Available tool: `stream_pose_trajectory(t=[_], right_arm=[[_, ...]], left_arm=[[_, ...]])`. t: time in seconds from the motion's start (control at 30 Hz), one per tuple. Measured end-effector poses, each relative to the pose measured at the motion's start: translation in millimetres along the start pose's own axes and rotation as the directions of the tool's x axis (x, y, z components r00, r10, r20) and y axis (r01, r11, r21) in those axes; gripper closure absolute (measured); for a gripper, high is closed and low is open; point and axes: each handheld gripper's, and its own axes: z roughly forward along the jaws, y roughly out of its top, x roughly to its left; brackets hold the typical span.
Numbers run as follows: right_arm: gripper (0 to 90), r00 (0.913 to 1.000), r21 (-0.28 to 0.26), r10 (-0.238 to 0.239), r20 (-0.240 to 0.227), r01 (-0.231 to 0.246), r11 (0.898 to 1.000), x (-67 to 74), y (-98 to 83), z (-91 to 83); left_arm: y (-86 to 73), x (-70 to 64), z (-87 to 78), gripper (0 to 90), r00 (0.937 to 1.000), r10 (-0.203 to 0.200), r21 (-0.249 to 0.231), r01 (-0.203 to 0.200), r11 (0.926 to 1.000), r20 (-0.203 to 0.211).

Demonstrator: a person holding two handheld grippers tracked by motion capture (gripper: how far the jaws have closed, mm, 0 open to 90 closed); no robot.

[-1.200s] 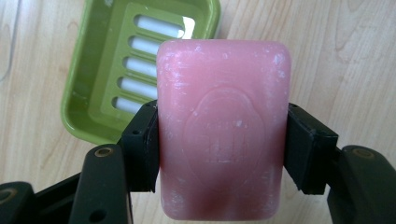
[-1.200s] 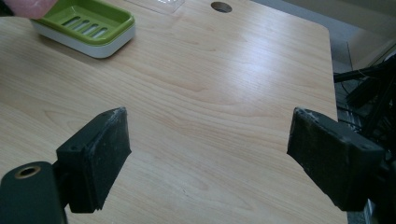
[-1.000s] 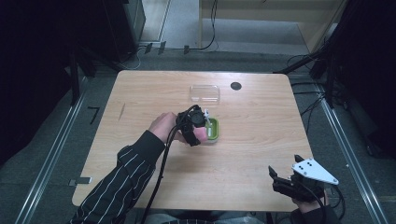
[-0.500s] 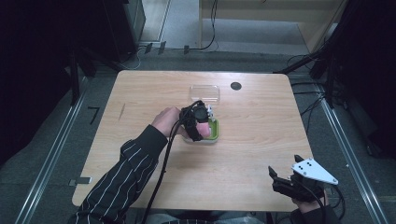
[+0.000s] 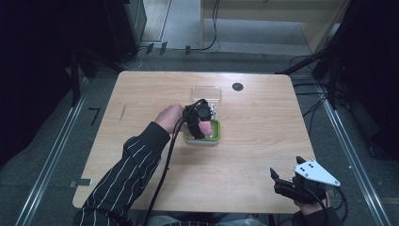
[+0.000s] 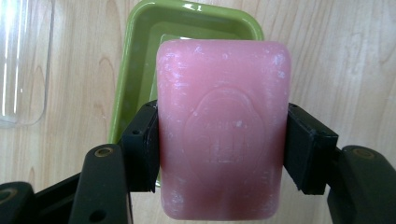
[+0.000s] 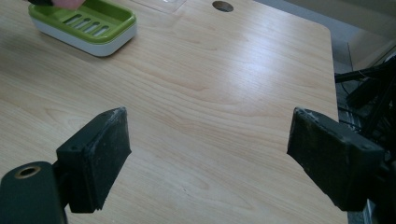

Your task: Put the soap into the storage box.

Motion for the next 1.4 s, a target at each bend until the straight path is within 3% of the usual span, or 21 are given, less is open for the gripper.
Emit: stream_pose_trajectory(t=[0.93,1.4], right_arm=[[13.4,1.0000,0.000,-0.002,0.002,0.002,1.000,0.5,-1.3,-2.0],[13.5,1.0000,0.002,-0.003,0.000,0.003,1.000,1.3,-1.3,-1.9]], left_arm=[[-0.8,18.4,20.7,38.9,0.9986,0.046,0.022,-0.046,0.9987,0.027],[0.2,21.9,31.4,38.8,0.9982,0.045,0.029,-0.047,0.9985,0.040]])
